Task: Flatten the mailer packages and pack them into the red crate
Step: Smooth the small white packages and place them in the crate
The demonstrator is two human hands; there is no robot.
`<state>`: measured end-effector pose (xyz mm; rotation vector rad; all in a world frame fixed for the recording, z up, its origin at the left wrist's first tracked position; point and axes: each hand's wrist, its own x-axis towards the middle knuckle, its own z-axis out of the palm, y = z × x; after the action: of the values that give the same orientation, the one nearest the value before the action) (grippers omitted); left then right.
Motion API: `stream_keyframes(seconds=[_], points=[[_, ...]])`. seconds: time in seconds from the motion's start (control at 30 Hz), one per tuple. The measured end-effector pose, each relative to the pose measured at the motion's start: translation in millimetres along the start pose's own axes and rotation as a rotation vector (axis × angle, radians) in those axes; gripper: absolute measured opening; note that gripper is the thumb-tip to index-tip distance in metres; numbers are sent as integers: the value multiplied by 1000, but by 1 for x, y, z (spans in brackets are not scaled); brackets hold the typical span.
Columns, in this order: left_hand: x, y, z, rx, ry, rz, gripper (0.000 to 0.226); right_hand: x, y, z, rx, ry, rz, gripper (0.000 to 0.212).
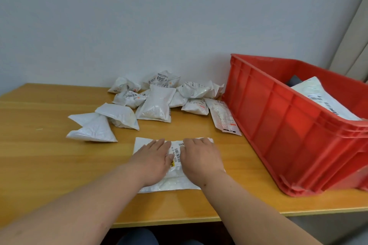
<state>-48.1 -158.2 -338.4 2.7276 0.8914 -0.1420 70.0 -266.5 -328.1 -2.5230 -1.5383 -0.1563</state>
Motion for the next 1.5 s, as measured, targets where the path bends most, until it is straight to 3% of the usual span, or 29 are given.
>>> stream_keyframes(seconds=[0.07,0.2,0.4,0.57,0.63,0.73,0.77,0.83,0.93,0.97,1.07,1.5], points=[[1,1,2,3,-3,-8,58,0,3,8,45,-7,-11,69],[1,4,3,66,-26,-6,58,-3,7,23,91,-2,-21,83],[-1,3,4,127,-96,-1,58,-6,4,29,77,5,-4,84],[-2,5,6,179,-108,1,59,-10,1,27,32,-73,-4,101],[-5,5,9,189,-99,0,59,-15,2,26,27,-111,-15,95],[-4,5,11,189,-96,-4,59,-15,5,25,58,-176,-5,58],[-3,4,11,187,-99,-4,59,-14,5,25,70,-185,-2,54],[-2,4,12,189,-108,-8,60,-15,5,26,67,-195,0,57],[-4,4,15,187,-120,-12,60,-22,3,30,57,-182,-8,83],[-4,4,14,187,-120,-12,60,-22,4,30,62,-186,-6,83],[-3,5,12,180,-128,-14,60,-18,6,28,85,-218,-4,59],[-3,9,0,225,-150,-25,77,-2,9,9,201,-264,73,42]])
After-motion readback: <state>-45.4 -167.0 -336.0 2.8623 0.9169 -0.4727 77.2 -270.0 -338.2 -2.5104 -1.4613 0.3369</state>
